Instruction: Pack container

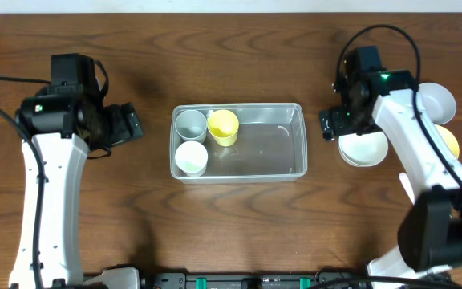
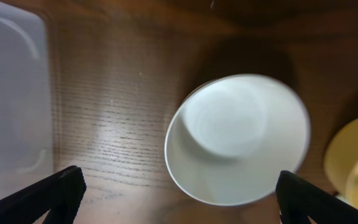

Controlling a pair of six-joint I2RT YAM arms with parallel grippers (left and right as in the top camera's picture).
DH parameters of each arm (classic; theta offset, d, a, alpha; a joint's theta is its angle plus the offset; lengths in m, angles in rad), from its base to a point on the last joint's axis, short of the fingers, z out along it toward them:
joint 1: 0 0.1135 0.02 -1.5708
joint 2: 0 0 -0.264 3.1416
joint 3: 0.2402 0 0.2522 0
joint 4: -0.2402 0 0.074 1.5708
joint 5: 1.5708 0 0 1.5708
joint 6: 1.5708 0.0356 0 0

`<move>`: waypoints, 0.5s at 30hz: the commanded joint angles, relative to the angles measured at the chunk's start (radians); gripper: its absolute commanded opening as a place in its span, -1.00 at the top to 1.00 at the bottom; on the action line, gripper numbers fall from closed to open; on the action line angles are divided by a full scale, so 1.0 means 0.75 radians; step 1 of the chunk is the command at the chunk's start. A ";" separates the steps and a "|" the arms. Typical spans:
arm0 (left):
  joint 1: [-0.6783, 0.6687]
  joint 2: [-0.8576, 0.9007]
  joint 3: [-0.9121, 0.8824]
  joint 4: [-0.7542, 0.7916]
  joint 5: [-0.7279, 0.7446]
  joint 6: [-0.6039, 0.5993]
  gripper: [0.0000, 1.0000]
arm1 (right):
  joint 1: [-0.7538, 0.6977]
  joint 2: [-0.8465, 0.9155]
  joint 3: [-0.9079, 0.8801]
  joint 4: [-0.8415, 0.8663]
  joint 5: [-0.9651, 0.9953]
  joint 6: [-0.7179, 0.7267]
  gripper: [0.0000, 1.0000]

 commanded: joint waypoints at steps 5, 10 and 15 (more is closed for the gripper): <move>0.007 0.040 -0.012 0.014 -0.001 -0.025 -0.96 | 0.004 0.137 -0.004 -0.001 -0.005 0.063 -0.99; 0.007 0.040 -0.012 0.014 0.000 -0.025 -0.96 | -0.013 0.209 -0.004 0.007 -0.001 0.129 -0.99; 0.007 0.040 -0.012 0.013 -0.001 -0.025 -0.96 | -0.044 0.257 -0.004 0.008 -0.002 0.179 -0.91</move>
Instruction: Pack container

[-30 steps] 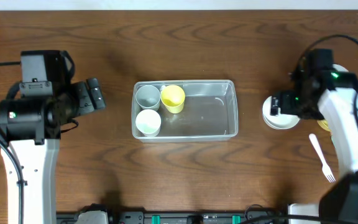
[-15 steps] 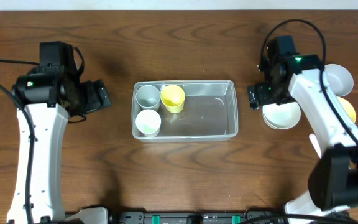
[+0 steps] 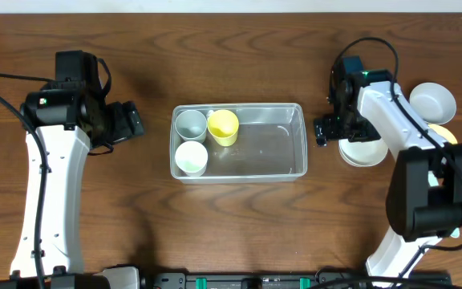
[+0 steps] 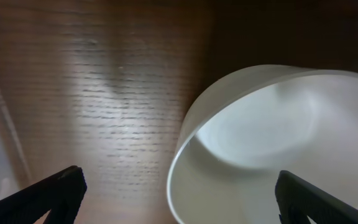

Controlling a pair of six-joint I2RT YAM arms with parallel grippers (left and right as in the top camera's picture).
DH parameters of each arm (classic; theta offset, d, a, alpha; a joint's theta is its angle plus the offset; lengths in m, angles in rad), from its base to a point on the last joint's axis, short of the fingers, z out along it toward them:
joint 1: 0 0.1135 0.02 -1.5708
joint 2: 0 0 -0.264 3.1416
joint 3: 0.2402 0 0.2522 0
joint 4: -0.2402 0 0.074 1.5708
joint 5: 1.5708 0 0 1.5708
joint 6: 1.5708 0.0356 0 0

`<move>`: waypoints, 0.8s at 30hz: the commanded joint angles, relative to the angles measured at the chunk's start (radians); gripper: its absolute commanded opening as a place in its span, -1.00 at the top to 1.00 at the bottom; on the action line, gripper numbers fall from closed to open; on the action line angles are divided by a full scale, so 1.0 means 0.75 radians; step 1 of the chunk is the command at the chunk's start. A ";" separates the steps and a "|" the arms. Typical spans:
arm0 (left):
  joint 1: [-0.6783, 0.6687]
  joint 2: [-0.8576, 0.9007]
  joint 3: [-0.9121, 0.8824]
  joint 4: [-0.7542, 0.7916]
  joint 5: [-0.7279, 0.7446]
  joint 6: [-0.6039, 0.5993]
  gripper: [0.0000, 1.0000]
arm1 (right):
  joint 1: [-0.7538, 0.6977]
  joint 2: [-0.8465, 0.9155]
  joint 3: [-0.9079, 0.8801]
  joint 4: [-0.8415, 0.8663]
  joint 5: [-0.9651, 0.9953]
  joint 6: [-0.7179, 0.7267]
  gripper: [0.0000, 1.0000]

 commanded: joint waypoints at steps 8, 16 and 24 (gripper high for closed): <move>0.007 0.003 -0.012 0.000 -0.001 -0.016 -0.96 | -0.040 0.054 -0.008 0.007 0.001 0.091 -0.74; 0.007 0.003 -0.012 -0.001 -0.001 -0.016 -0.96 | -0.039 0.054 -0.010 -0.005 0.001 0.090 -0.20; 0.007 0.003 -0.012 -0.002 -0.001 -0.016 -0.96 | -0.039 0.054 -0.010 -0.018 0.000 0.090 0.35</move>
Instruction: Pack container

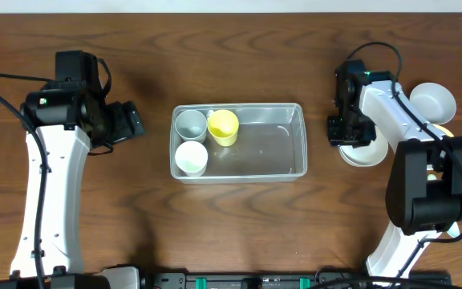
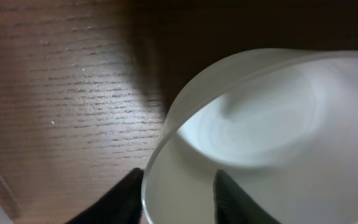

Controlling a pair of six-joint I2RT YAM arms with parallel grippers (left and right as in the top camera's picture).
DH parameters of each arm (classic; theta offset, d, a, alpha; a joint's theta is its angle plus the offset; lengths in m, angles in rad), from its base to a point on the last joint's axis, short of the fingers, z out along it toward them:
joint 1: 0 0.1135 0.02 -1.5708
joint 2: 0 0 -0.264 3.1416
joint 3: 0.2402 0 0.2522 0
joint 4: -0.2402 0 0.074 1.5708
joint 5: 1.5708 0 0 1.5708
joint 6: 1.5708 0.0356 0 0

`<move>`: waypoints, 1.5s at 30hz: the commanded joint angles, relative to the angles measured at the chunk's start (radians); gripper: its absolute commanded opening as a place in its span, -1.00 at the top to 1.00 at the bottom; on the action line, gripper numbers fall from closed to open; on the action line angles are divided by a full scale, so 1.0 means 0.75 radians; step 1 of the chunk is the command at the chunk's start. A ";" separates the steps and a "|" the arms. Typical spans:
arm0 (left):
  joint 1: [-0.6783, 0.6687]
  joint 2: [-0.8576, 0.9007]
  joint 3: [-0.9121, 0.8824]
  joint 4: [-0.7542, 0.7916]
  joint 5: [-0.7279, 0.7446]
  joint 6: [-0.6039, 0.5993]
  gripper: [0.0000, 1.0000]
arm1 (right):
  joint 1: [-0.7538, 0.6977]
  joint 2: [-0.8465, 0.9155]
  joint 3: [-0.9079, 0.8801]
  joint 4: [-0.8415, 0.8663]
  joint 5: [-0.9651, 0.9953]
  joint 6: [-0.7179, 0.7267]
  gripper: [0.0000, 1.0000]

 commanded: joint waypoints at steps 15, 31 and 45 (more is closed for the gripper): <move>0.007 0.003 -0.012 -0.017 -0.001 -0.016 -0.96 | -0.009 0.009 -0.007 -0.031 -0.001 0.010 0.88; 0.007 0.003 -0.012 -0.020 -0.001 -0.016 -0.96 | -0.009 0.009 -0.007 -0.030 0.000 0.010 0.99; 0.007 0.003 -0.012 -0.020 -0.002 -0.016 -0.96 | 0.047 -0.180 0.111 -0.044 0.004 -0.052 0.97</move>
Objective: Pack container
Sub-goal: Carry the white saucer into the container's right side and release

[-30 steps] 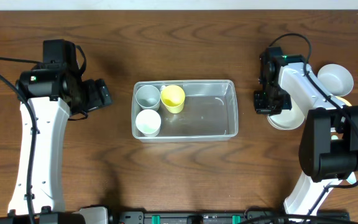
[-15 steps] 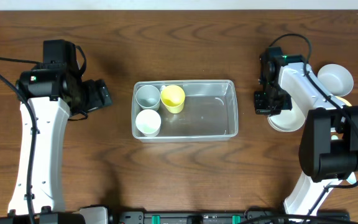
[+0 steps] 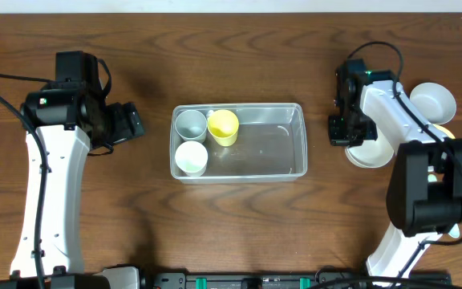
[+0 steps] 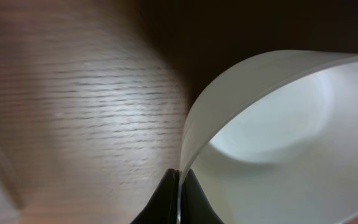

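Observation:
A clear plastic container (image 3: pixel 299 140) sits mid-table holding a grey cup (image 3: pixel 190 124), a white cup (image 3: pixel 191 158) and a yellow cup (image 3: pixel 223 127). To its right lies a white bowl (image 3: pixel 369 150), filling the right wrist view as well (image 4: pixel 278 130). My right gripper (image 4: pixel 179 198) is shut on the bowl's left rim, one finger inside and one outside. My left gripper (image 3: pixel 132 122) hovers left of the container; its jaws cannot be made out.
A second white bowl (image 3: pixel 433 103) and a yellow bowl (image 3: pixel 449 136) lie at the right edge, just behind the held bowl. The right half of the container is bare. Dark wood table (image 3: pixel 239 225) all round.
My right gripper's fingers, then a little apart astride the white bowl's rim, have closed onto it. The bowl's rim looks slightly shifted in the wrist view. The left arm is unchanged.
My right gripper was open above the white bowl beside the container. It then sat lower, open, by the bowl's left rim, then astride the rim with fingers narrowing. Now it is shut on the rim. The cups and left arm have stayed put.

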Controlling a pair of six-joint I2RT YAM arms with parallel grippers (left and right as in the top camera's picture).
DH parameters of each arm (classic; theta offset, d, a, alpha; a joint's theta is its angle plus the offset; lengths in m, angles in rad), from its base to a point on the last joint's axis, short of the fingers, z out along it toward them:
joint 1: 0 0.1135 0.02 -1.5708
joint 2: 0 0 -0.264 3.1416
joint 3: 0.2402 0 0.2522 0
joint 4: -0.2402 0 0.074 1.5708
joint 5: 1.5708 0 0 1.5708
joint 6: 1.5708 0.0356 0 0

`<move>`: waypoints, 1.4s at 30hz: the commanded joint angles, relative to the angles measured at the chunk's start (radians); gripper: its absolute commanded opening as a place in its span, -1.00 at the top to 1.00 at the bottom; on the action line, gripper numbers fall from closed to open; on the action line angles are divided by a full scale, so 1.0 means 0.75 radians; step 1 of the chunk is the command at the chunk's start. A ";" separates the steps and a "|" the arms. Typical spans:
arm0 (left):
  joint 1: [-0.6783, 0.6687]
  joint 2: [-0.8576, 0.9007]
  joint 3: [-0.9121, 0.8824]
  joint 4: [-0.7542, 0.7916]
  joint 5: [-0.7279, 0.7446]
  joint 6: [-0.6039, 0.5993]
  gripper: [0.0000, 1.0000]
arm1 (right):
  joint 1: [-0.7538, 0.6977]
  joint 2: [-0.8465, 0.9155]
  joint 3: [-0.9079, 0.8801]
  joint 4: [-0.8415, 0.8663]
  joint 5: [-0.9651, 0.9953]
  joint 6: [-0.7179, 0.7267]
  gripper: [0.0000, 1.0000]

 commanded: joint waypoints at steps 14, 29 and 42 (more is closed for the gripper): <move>0.008 0.003 -0.012 -0.007 -0.002 -0.016 -0.96 | 0.509 -0.533 0.223 -0.042 -0.128 -0.478 0.97; 0.007 0.003 -0.012 -0.008 -0.002 -0.016 -0.96 | 0.631 -0.275 0.179 -0.013 -0.214 -0.484 0.97; 0.008 0.003 -0.012 -0.008 -0.002 -0.016 -0.96 | 0.631 -0.047 0.178 -0.004 -0.222 -0.484 0.95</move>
